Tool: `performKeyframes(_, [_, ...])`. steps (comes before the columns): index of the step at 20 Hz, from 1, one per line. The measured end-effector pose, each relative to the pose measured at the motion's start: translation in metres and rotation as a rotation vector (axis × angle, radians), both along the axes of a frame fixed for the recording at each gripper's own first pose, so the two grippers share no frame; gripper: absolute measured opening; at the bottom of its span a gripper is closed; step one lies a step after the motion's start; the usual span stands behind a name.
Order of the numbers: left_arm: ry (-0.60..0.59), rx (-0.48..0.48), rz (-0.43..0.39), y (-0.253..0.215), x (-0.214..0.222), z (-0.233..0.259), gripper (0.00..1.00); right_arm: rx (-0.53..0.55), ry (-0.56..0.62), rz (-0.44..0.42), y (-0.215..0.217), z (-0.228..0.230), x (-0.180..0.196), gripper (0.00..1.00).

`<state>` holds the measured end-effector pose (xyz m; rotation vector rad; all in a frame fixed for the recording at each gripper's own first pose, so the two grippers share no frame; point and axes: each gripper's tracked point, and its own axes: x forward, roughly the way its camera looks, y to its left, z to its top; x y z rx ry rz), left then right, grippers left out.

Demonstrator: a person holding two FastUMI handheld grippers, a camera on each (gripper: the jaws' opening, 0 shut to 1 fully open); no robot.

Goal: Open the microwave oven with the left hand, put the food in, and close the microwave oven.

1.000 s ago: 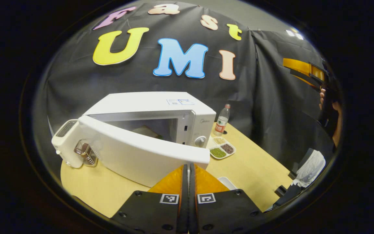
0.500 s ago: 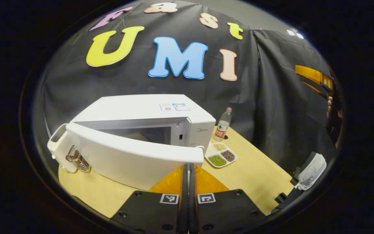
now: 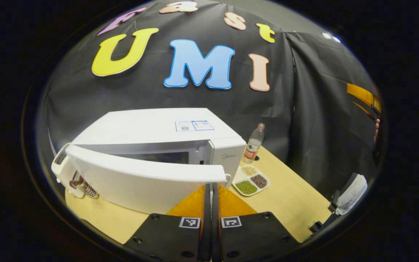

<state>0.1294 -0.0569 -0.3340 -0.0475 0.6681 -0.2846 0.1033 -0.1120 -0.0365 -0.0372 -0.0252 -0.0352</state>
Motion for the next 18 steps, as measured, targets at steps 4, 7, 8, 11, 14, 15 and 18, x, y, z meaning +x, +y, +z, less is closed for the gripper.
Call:
performKeyframes(4, [-0.002, 0.004, 0.015, -0.003, 0.015, -0.004, 0.07, 0.008, -0.011, -0.001, -0.004, 0.003, 0.0, 0.98])
performKeyframes(7, [-0.023, 0.033, 0.05, 0.0, 0.028, -0.006, 0.07, -0.006, -0.01, 0.009, -0.008, 0.003, 0.001, 0.98])
performKeyframes(8, [-0.028, 0.047, 0.06, 0.0, 0.032, -0.007, 0.07, -0.006, -0.005, 0.013, -0.01, 0.002, 0.001, 0.98])
performKeyframes(11, [-0.039, 0.057, 0.076, -0.007, 0.044, -0.008, 0.07, -0.003, 0.01, 0.019, -0.016, -0.003, 0.004, 0.98])
performKeyframes(14, [-0.045, 0.068, 0.085, -0.01, 0.058, -0.013, 0.07, 0.002, 0.018, 0.035, -0.018, -0.006, 0.008, 0.98])
performKeyframes(15, [-0.04, 0.078, 0.099, -0.007, 0.062, -0.015, 0.07, 0.004, 0.024, 0.039, -0.019, -0.008, 0.009, 0.98])
performKeyframes(18, [-0.046, 0.087, 0.115, -0.007, 0.063, -0.015, 0.07, 0.006, 0.026, 0.055, -0.02, -0.01, 0.014, 0.98])
